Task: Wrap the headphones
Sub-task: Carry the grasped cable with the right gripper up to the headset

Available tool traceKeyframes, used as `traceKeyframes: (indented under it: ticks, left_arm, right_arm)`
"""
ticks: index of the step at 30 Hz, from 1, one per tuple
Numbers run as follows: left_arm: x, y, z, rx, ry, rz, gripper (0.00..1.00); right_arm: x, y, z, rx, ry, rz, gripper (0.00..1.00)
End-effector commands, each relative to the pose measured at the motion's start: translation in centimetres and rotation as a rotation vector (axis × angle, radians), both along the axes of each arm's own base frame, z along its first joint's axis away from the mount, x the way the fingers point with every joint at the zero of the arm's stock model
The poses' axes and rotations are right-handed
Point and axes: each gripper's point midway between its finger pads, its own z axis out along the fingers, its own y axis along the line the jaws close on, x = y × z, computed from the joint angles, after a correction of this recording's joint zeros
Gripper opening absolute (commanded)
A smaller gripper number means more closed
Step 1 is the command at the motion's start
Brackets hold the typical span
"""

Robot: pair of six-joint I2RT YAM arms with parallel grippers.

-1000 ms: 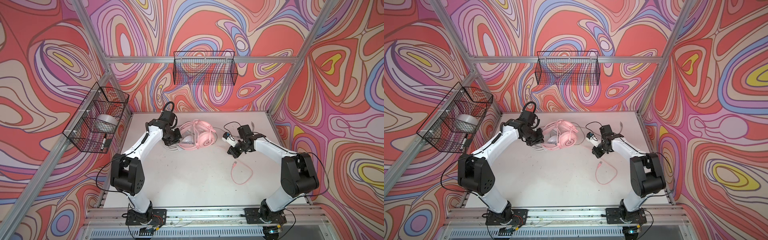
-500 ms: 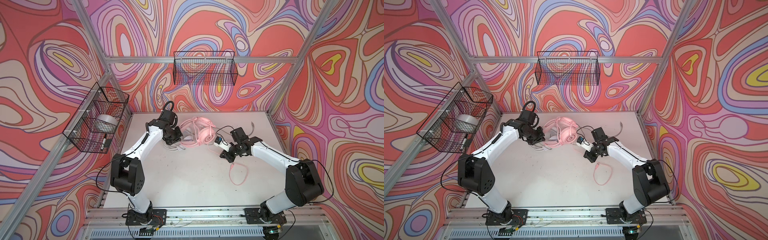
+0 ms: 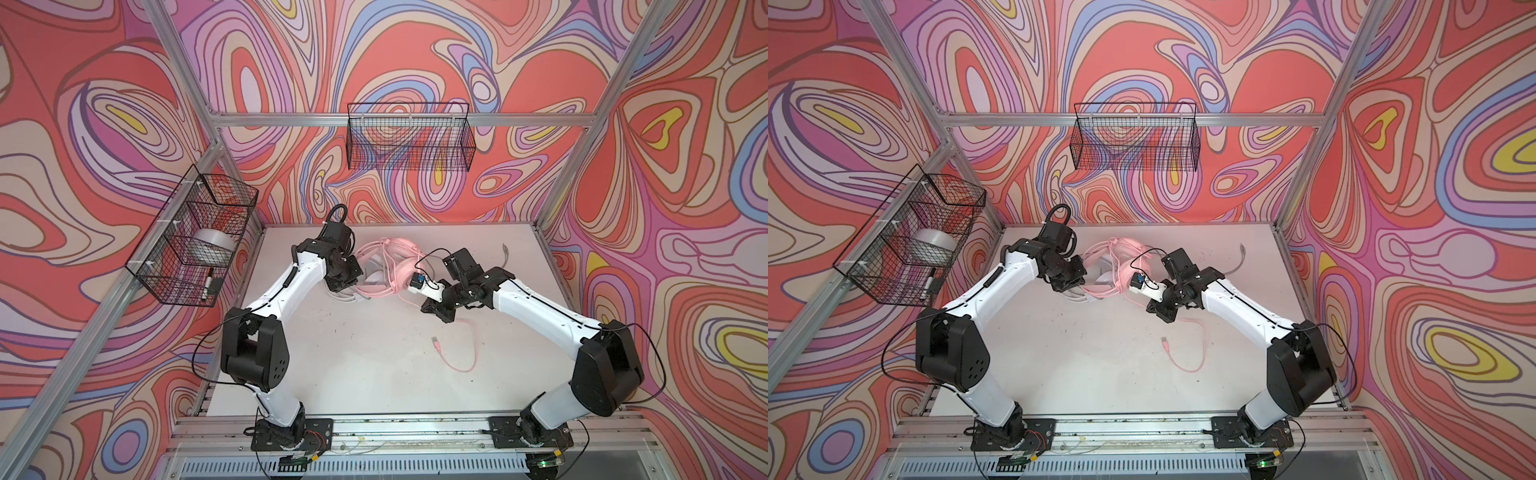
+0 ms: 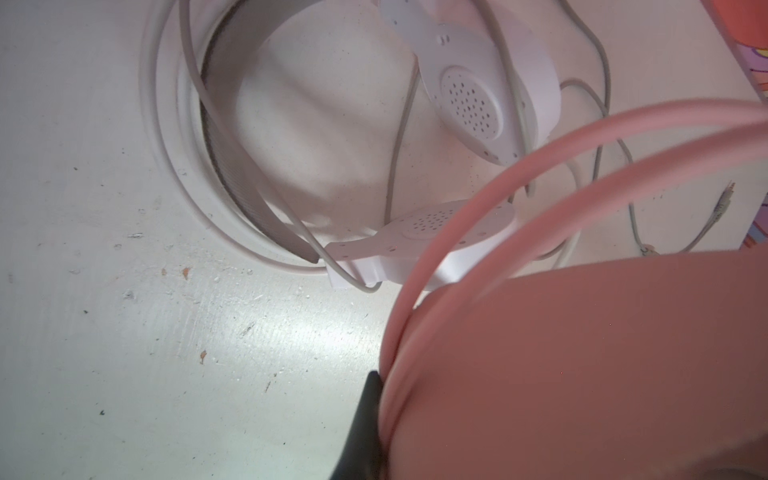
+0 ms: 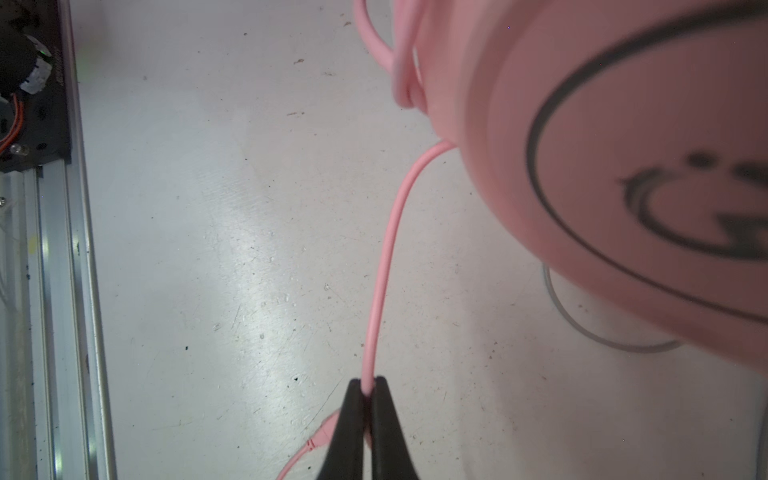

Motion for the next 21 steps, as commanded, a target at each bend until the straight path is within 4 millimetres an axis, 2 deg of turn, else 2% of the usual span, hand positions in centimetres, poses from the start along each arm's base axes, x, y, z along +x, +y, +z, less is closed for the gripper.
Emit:
traceKeyframes:
  ticks: [1,7,14,21]
  left_arm:
    - [0.0,0.5,1.8,0.025,-0.032,0.005,0.0]
    - [-0.2,1.3,2.0,0.105,-0.021,-0.004,0.0]
    - [-0.4,1.6,2.2,0.198,-0.001,-0.027,0.0]
    - [-0.4,1.8,2.2,0.327,0.033,-0.082,0.0]
  right_arm:
    - [-0.6,0.6,1.7,0.015,-0.02,0.063,0.0]
    - [-0.9,1.4,3.4,0.027,-0.033,0.125,0.0]
    - [-2.3,2.9,4.1,0.0,-0.015,0.226,0.0]
    - [-2.8,3.7,5.4,-0.022,-0.022,0.27,0.0]
